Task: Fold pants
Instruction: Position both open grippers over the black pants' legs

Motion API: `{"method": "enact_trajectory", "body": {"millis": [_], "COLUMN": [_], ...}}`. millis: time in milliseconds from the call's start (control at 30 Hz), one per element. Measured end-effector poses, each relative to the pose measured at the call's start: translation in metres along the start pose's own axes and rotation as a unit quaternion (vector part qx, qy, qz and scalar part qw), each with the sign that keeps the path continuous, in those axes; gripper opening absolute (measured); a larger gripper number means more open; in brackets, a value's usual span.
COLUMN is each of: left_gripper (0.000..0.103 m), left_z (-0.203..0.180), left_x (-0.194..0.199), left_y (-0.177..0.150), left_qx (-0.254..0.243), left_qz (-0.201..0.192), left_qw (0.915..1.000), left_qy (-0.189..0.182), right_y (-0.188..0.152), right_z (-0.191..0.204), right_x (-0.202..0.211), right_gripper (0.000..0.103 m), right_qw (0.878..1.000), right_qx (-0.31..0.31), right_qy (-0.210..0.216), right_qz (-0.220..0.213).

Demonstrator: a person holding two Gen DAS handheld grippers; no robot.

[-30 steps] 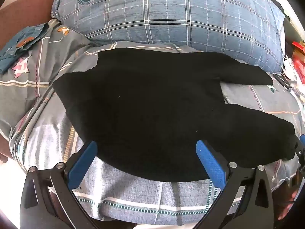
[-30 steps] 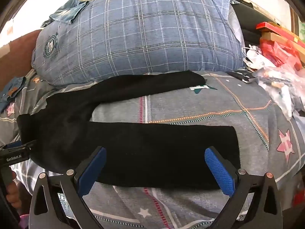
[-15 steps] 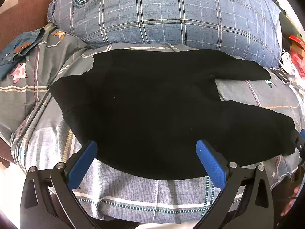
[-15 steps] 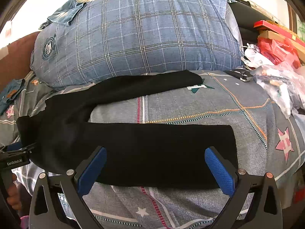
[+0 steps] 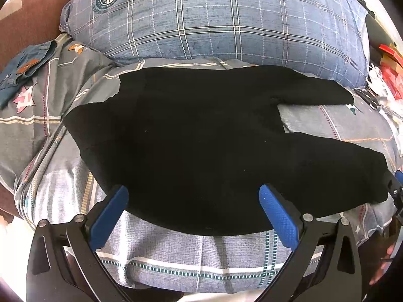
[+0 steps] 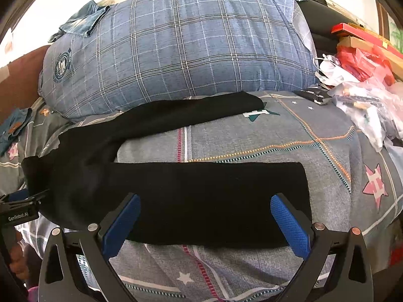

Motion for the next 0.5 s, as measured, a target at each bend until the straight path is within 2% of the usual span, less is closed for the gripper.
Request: {"method": "enact_trajectory", "body": {"millis": [500], "left_gripper": [0.103], "left_z": [-0.0073], "left_x": [-0.0003], "left_y": [-0.0014], "left_qx": [-0.009], "left_qz": [0.004], "left_qw": [1.0000], "left_qy": [-0.003], "right_y": [-0.0016], "right_z": [-0.0075], "right_x": [0.0002], "right_gripper": [0.103], "right_qw": [1.000], "right_qx": [-0.005], "right_qy": [-0.002], "right_qz": [-0.004]}}
Point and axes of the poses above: each gripper's, at about its wrist camera, not at the fingertips, and x roughly against the way its jaws point, z to its left, y to its top, the point moved 6 cm from there along -x, roughly the way its jaws point, and after that the axes turned 4 degrees about z, right-handed, at the moved point
